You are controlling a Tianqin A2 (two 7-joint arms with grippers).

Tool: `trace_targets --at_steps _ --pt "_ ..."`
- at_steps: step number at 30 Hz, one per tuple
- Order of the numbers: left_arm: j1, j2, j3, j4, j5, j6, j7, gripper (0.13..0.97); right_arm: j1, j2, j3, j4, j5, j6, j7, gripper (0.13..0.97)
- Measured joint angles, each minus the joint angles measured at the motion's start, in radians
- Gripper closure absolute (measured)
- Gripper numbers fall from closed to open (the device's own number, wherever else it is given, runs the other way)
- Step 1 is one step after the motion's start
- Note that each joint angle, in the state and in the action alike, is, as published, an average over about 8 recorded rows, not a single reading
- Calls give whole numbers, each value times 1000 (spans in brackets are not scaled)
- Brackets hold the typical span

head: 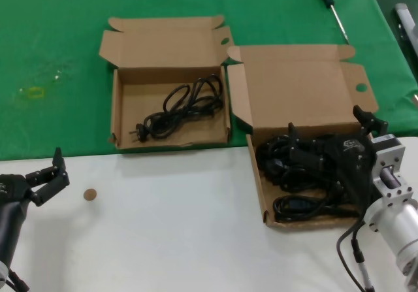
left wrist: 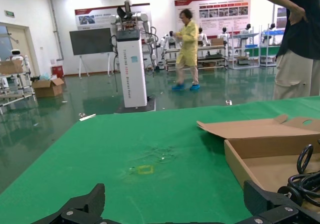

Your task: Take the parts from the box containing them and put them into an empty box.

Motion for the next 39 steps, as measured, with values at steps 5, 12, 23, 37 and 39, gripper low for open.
trace_targets --at_steps 5,12,23,37,39 --pt "0 0 0 0 0 0 0 132 0 0 0 0 0 0 0 129" --pt "0 0 0 0 0 0 0 132 0 0 0 0 0 0 0 129" --pt "0 0 0 0 0 0 0 132 0 0 0 0 0 0 0 129" --pt "0 0 0 0 0 0 0 132 0 0 0 0 0 0 0 129" --pt "0 0 0 0 0 0 0 132 0 0 0 0 0 0 0 129"
